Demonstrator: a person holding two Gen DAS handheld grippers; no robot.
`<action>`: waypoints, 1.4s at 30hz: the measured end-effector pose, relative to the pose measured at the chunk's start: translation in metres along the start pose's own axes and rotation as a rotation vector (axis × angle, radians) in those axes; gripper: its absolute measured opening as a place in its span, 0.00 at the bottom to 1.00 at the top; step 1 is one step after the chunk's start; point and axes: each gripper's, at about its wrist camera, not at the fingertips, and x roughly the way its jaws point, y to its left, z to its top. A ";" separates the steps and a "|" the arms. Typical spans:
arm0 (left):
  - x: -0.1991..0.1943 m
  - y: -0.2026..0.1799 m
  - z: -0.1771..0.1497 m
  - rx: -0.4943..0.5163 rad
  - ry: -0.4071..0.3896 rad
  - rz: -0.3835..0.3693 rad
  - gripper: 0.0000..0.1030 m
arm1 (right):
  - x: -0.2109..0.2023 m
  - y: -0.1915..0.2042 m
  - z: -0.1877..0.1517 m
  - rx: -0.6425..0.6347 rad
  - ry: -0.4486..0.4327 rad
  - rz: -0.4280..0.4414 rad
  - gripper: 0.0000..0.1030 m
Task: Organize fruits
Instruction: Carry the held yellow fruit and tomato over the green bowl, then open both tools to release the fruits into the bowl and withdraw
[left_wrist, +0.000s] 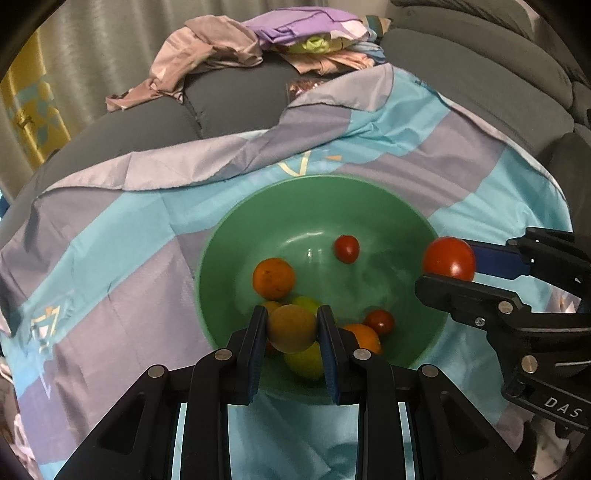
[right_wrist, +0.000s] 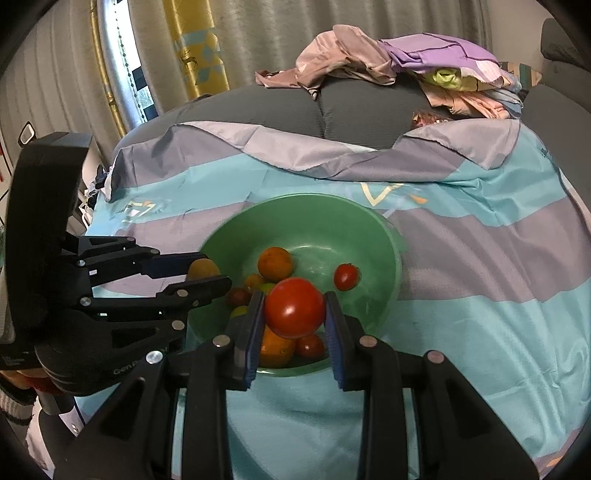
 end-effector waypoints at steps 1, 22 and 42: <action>0.002 0.000 0.000 0.000 0.004 -0.001 0.26 | 0.001 -0.001 0.000 0.000 0.002 0.000 0.31; 0.012 -0.001 0.005 -0.018 0.020 0.004 0.35 | 0.011 -0.005 0.001 0.016 0.038 -0.026 0.35; -0.053 0.013 -0.003 -0.087 -0.049 0.079 0.69 | -0.047 0.018 0.012 -0.041 -0.008 -0.071 0.87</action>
